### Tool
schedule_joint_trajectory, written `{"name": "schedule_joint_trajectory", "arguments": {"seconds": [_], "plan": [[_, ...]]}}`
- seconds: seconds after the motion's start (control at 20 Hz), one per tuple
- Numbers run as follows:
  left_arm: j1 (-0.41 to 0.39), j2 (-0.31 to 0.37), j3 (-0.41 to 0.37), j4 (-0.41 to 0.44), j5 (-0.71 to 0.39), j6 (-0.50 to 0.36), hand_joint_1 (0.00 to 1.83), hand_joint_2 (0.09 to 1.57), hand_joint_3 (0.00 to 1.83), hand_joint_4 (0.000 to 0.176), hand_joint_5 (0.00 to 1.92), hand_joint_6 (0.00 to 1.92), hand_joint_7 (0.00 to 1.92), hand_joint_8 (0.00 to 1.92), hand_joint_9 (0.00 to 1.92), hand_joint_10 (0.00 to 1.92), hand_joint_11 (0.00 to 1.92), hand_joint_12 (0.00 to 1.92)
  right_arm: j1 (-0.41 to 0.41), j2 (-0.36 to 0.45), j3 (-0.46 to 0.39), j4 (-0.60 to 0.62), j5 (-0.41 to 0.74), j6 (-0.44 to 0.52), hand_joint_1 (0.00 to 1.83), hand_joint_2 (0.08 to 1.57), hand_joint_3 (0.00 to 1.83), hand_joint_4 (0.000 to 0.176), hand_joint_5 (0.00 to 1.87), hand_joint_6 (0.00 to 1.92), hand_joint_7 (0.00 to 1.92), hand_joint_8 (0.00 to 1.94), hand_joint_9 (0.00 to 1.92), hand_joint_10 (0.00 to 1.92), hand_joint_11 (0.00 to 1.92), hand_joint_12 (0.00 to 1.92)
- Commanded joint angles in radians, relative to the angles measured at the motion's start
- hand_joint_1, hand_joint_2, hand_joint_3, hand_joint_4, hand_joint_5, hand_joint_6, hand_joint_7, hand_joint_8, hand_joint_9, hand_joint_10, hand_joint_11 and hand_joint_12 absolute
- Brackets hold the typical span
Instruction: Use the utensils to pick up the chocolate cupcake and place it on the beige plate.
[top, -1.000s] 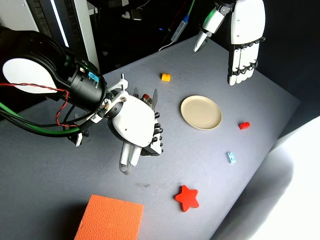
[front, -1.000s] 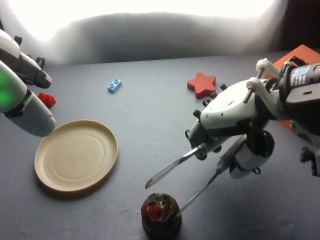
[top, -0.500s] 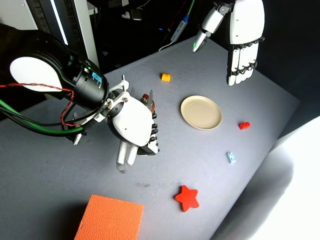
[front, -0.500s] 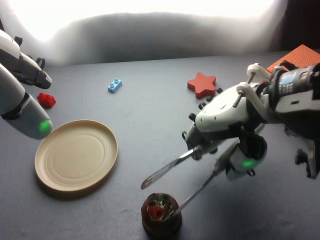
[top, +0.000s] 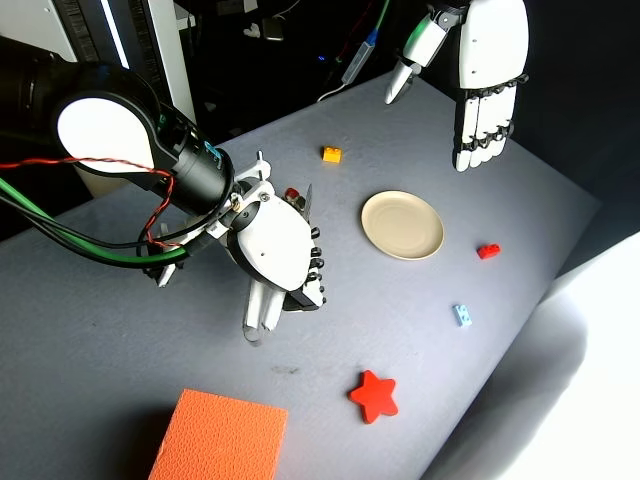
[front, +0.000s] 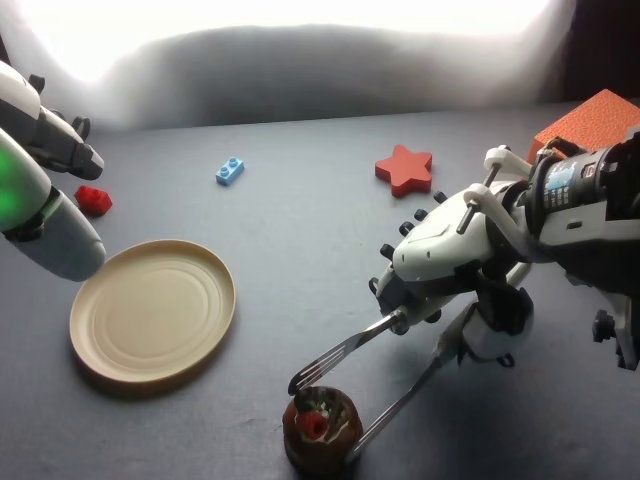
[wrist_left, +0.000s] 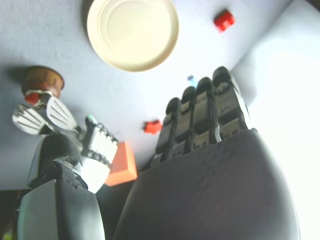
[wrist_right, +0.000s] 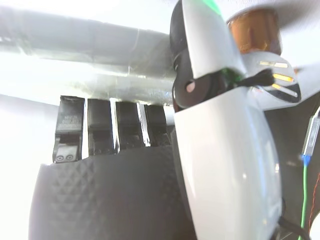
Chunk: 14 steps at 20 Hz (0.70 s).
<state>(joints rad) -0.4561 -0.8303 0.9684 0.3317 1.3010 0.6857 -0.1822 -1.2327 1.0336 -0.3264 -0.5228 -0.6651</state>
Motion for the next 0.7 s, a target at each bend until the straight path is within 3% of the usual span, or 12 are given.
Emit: {"name": "schedule_joint_trajectory", "arguments": {"seconds": [0.0, 0.65], "plan": [[-0.006, 0.010, -0.006, 0.026, -0.037, -0.002, 0.43, 1.00, 0.00, 0.000, 0.00, 0.00, 0.00, 0.00, 0.00, 0.00, 0.00, 0.00, 0.013, -0.002, -0.002, -0.013, 0.065, 0.003, 1.14, 1.08, 0.00, 0.000, 0.43, 0.65, 0.44, 1.05, 0.36, 1.29, 0.23, 1.66], [-0.005, 0.010, -0.003, 0.026, -0.036, 0.006, 0.40, 1.01, 0.00, 0.000, 0.00, 0.00, 0.00, 0.00, 0.00, 0.00, 0.00, 0.00, 0.043, -0.081, 0.063, -0.051, 0.015, -0.067, 1.15, 1.09, 0.00, 0.000, 0.39, 0.64, 0.39, 1.11, 0.32, 1.33, 0.20, 1.67]]}}
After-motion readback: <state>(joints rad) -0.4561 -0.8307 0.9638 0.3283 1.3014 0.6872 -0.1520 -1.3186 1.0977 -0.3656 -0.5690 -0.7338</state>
